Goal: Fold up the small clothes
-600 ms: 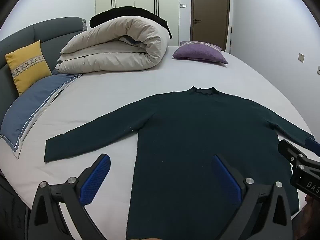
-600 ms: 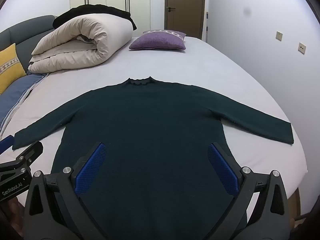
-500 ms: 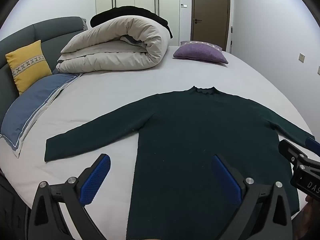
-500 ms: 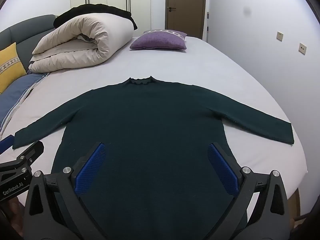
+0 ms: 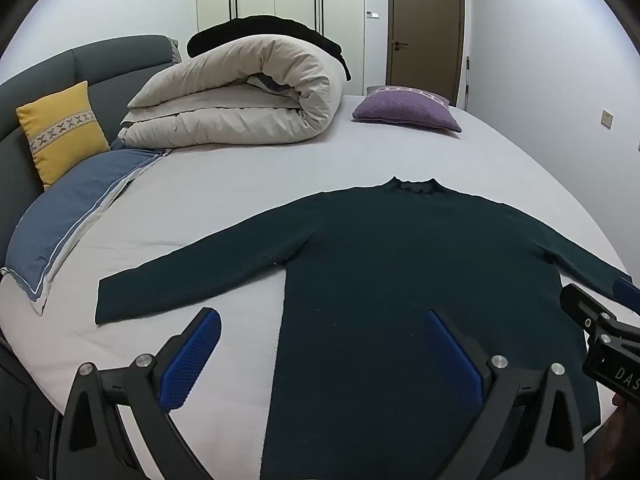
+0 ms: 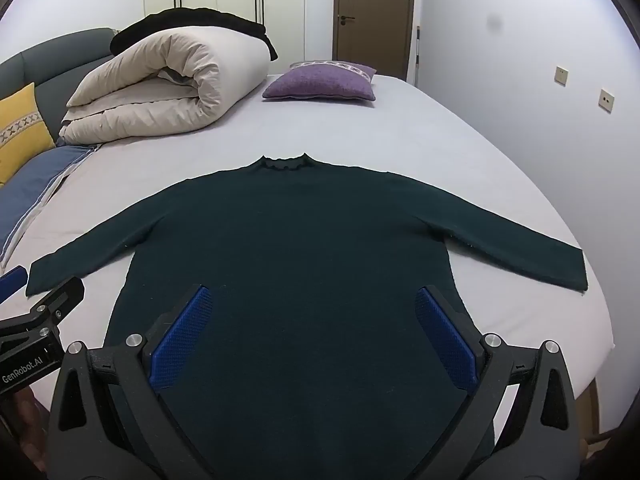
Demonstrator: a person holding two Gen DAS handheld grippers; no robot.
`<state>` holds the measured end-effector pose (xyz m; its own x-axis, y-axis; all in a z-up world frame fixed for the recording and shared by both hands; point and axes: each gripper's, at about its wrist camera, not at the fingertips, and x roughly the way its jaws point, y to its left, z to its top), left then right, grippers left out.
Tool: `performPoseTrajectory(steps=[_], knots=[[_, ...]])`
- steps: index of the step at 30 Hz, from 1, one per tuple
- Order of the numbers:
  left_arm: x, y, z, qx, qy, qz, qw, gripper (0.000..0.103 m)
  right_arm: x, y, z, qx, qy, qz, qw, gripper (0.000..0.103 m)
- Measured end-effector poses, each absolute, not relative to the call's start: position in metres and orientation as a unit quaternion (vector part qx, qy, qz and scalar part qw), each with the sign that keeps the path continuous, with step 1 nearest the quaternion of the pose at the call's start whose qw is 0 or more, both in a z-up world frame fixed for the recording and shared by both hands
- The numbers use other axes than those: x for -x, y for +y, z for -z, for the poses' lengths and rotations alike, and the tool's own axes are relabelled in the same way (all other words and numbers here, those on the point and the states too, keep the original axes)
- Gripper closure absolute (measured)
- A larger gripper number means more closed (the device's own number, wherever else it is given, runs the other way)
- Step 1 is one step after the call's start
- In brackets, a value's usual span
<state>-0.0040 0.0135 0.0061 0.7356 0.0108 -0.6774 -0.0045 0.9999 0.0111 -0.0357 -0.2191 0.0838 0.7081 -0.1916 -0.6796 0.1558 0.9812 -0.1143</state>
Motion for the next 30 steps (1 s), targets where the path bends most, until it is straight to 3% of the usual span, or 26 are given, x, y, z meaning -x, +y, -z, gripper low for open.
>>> performPoseTrajectory(steps=[30], knots=[[0.0077, 0.0121, -0.0124, -0.006, 0.354, -0.008, 0.935, 0.0, 0.0366, -0.2244, -0.0873, 0.026, 0.37, 0.091, 0.924, 0.0]])
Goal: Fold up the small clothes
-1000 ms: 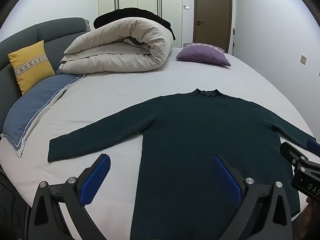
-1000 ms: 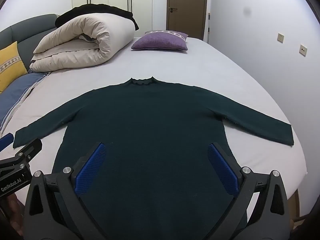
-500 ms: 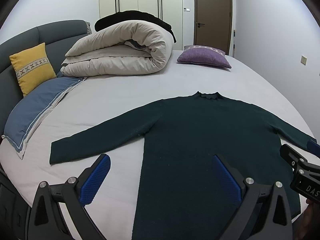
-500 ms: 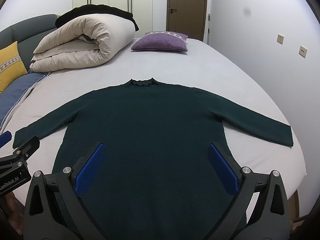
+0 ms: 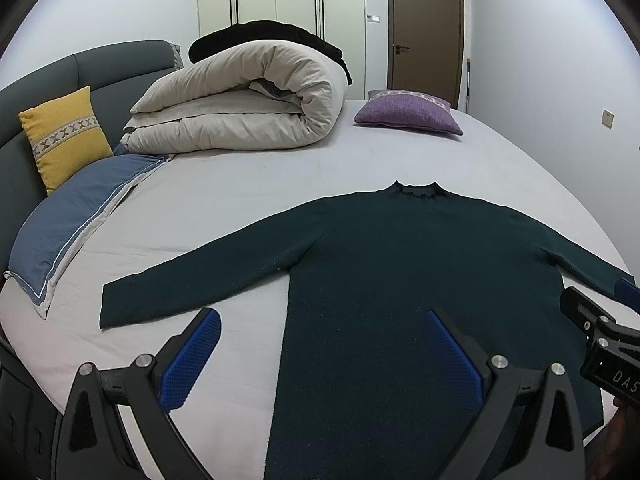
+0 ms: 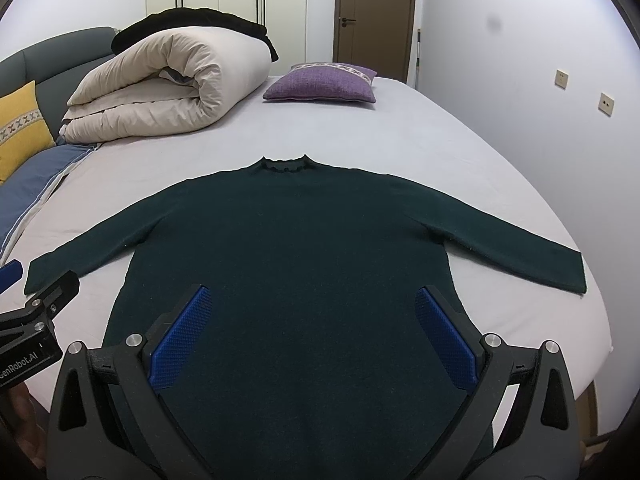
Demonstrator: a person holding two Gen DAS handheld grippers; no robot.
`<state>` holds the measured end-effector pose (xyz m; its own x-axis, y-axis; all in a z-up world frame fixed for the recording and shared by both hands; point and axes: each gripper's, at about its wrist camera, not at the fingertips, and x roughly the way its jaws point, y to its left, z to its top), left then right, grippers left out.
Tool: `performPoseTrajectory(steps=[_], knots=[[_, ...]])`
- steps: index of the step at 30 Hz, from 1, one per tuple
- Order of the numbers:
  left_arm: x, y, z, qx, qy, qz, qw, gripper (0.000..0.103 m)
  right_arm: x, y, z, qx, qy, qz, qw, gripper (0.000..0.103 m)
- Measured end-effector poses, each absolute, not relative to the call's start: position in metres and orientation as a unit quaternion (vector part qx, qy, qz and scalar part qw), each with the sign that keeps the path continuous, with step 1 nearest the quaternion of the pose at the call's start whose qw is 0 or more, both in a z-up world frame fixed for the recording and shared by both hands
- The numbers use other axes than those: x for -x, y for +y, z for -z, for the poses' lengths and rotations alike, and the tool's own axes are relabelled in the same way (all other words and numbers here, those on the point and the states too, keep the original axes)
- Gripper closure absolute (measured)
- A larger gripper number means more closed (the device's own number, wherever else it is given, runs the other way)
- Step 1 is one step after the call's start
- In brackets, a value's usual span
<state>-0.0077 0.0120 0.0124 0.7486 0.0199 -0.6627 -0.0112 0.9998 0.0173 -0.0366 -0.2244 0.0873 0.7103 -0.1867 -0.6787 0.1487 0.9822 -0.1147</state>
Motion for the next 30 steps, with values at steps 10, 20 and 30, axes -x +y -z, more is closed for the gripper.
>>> performPoseTrajectory(steps=[10, 20, 30], knots=[[0.0064, 0.0118, -0.0119, -0.006, 0.355, -0.008, 0.935, 0.0, 0.0368, -0.225, -0.0872, 0.026, 0.369, 0.09, 0.925, 0.0], [0.0084, 0.0119, -0.0101, -0.006, 0.355, -0.009, 0.935, 0.0, 0.037, -0.2248, -0.0874, 0.028, 0.37, 0.09, 0.924, 0.0], [0.0083, 0.0127, -0.0094, -0.006, 0.356, -0.008, 0.934, 0.0, 0.0377, -0.2238, -0.0871, 0.028, 0.369, 0.091, 0.924, 0.0]])
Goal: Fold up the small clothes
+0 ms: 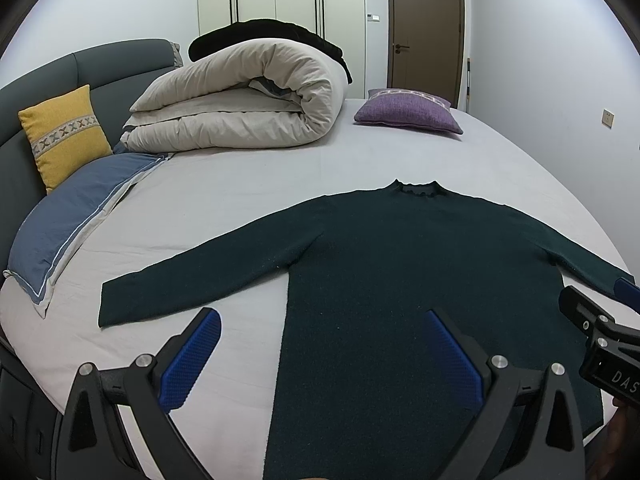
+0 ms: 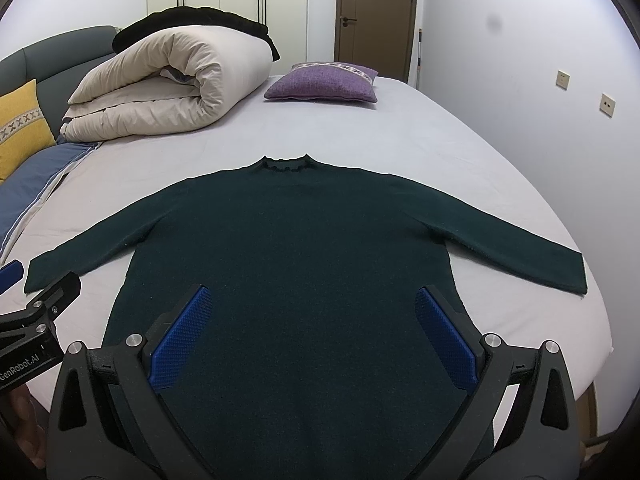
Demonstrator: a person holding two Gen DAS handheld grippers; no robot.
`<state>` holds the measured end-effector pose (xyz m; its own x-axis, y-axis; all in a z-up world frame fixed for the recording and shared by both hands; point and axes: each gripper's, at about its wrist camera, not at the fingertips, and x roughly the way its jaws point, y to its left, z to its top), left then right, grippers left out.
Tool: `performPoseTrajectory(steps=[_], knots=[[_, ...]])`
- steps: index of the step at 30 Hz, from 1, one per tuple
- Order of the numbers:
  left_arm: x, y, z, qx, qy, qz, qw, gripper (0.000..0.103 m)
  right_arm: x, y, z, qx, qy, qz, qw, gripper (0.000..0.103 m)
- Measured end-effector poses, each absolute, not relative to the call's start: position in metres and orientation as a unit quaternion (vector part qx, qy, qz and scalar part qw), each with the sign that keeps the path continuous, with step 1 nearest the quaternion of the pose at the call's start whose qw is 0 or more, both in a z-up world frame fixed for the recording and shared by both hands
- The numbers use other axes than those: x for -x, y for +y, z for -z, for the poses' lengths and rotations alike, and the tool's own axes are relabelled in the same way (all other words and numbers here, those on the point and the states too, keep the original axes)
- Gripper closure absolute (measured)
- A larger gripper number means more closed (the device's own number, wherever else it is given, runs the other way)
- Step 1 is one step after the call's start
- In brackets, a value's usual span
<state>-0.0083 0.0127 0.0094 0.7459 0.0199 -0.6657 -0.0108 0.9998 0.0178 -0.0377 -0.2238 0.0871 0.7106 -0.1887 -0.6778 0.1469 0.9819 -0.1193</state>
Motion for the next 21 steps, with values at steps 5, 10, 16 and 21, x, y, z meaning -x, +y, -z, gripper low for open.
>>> performPoseTrajectory(steps=[5, 10, 16, 21], knots=[[0.0095, 0.0143, -0.0074, -0.006, 0.356, -0.007, 0.934, 0.0, 0.0379, -0.2233, -0.0869, 0.029, 0.369, 0.091, 0.924, 0.0], [0.0095, 0.0136, -0.0068, -0.006, 0.356, -0.007, 0.935, 0.0, 0.0388, -0.2229, -0.0871, 0.029, 0.369, 0.091, 0.925, 0.0], [0.0094, 0.0139, -0.0066, -0.007, 0.356, -0.007, 0.934, 0.0, 0.0386, -0.2227, -0.0864, 0.029, 0.369, 0.091, 0.924, 0.0], [0.0087, 0.0138, -0.0063, -0.006, 0.356, -0.005, 0.935, 0.0, 0.0388, -0.2226, -0.0865, 0.029, 0.37, 0.091, 0.924, 0.0]])
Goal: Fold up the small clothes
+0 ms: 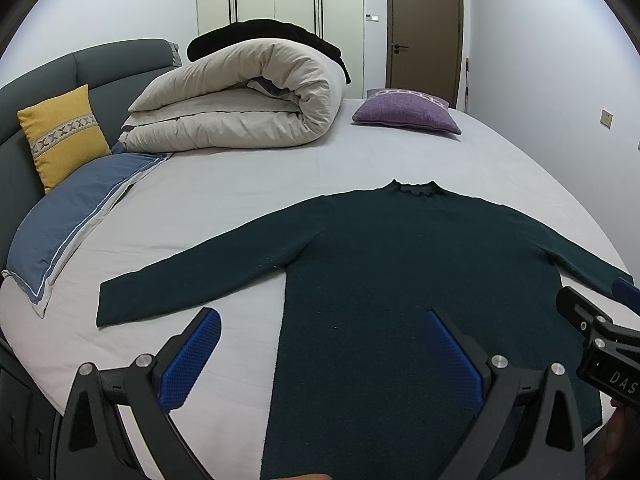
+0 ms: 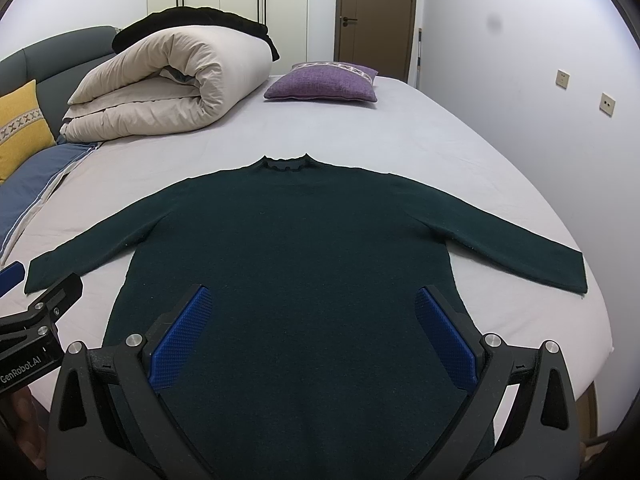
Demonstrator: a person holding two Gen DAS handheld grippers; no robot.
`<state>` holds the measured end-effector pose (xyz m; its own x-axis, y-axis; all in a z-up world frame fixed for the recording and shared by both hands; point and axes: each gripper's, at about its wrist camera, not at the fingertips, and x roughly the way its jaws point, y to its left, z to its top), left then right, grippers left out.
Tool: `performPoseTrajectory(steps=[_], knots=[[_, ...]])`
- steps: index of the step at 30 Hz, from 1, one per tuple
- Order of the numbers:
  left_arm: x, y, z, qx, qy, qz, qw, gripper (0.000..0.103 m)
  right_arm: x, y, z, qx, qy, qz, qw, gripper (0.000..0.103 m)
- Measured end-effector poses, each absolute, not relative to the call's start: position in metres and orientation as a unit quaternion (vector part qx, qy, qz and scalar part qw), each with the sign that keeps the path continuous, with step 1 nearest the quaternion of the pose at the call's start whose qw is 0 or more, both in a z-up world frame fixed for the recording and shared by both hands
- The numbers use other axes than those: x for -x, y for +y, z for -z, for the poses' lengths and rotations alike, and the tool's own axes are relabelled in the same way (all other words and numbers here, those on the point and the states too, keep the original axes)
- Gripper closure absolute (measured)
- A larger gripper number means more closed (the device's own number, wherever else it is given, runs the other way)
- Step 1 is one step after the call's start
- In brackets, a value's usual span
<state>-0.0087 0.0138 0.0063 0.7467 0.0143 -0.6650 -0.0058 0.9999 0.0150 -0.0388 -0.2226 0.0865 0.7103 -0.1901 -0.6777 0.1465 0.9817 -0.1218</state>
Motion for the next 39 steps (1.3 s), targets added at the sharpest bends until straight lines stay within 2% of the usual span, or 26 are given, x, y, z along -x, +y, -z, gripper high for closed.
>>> performPoseTrajectory(steps=[15, 20, 24, 27, 31, 35, 38, 39], knots=[[-0.01, 0.001, 0.007, 0.048, 0.374, 0.034, 0.926, 0.0, 0.028, -0.26, -0.078, 0.008, 0.373, 0.107, 0.922, 0.0], [-0.027, -0.012, 0.024, 0.058, 0.398, 0.062, 0.914, 0.0, 0.031, -0.354, -0.081, -0.074, 0.344, 0.133, 0.927, 0.0], [-0.05, -0.019, 0.043, 0.09, 0.432, 0.101, 0.892, 0.0, 0.056, -0.495, -0.071, -0.187, 0.317, 0.215, 0.904, 0.0], [-0.063, -0.025, 0.053, 0.107, 0.427, 0.119, 0.89, 0.0, 0.096, -0.603, -0.049, -0.294, 0.297, 0.284, 0.863, 0.009], [-0.072, -0.038, 0.059, 0.11, 0.4, 0.117, 0.902, 0.0, 0.14, -0.698, -0.018, -0.388, 0.268, 0.325, 0.82, 0.014], [-0.092, -0.057, 0.073, 0.098, 0.458, 0.113, 0.876, 0.0, 0.148, -0.739, 0.006, -0.459, 0.243, 0.287, 0.805, 0.024], [-0.101, -0.058, 0.079, 0.135, 0.467, 0.133, 0.864, 0.0, 0.136, -0.747, 0.015, -0.473, 0.233, 0.263, 0.808, 0.031], [-0.102, -0.057, 0.08, 0.141, 0.468, 0.129, 0.863, 0.0, 0.131, -0.75, 0.018, -0.479, 0.229, 0.254, 0.808, 0.038]])
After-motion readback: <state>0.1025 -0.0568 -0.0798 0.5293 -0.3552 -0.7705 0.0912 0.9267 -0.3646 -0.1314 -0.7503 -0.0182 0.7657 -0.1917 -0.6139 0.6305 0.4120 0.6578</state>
